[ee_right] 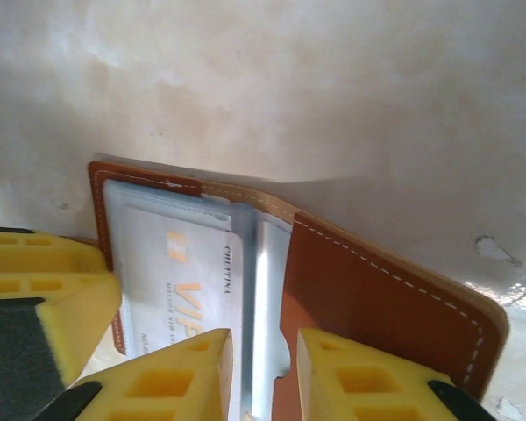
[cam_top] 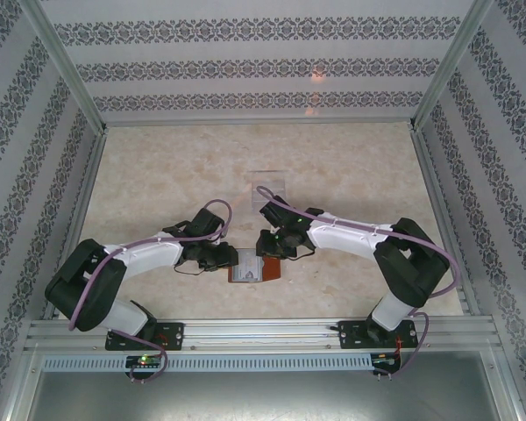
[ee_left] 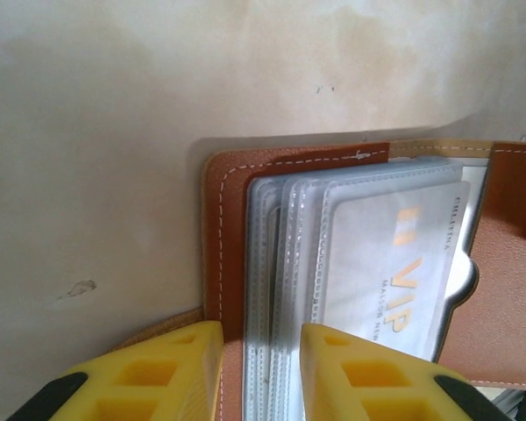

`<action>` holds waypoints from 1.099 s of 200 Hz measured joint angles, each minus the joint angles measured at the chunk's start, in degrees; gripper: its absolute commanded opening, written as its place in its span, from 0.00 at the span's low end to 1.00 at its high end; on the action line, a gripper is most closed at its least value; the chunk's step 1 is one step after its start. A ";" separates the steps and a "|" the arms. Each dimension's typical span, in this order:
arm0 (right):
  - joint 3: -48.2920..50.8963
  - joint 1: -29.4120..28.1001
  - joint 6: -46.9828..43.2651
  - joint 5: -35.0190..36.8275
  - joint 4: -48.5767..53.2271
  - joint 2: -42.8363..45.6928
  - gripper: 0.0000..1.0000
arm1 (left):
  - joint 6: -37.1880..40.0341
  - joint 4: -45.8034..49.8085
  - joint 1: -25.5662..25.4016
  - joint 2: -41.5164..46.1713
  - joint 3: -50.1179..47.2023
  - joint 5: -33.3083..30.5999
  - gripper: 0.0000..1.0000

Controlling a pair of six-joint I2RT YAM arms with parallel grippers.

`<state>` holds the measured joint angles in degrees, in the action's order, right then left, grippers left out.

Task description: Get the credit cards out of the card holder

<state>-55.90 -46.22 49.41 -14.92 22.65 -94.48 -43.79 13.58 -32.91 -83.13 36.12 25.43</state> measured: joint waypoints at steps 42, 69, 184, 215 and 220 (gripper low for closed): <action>1.05 0.00 0.42 -1.66 -2.47 0.15 0.22 | -0.24 1.86 -0.15 1.14 -0.24 1.03 0.30; 1.31 -0.02 0.42 -3.45 -3.45 -0.11 0.18 | -0.39 2.73 -0.15 1.22 -0.24 1.09 0.30; 1.31 -0.81 1.55 -6.08 -6.91 -4.52 0.24 | -0.33 2.69 -0.13 -0.79 0.17 1.73 0.26; 1.31 -0.83 1.46 -5.57 -6.69 -4.55 0.30 | -0.33 2.69 -0.15 -0.81 0.17 1.73 0.26; 1.31 -0.83 1.40 -5.31 -6.45 -4.55 0.30 | -0.33 2.69 -0.15 -0.83 0.17 1.73 0.26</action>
<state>-54.59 -47.05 50.81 -20.23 16.21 -99.02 -44.12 16.27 -33.06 -83.96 36.29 27.16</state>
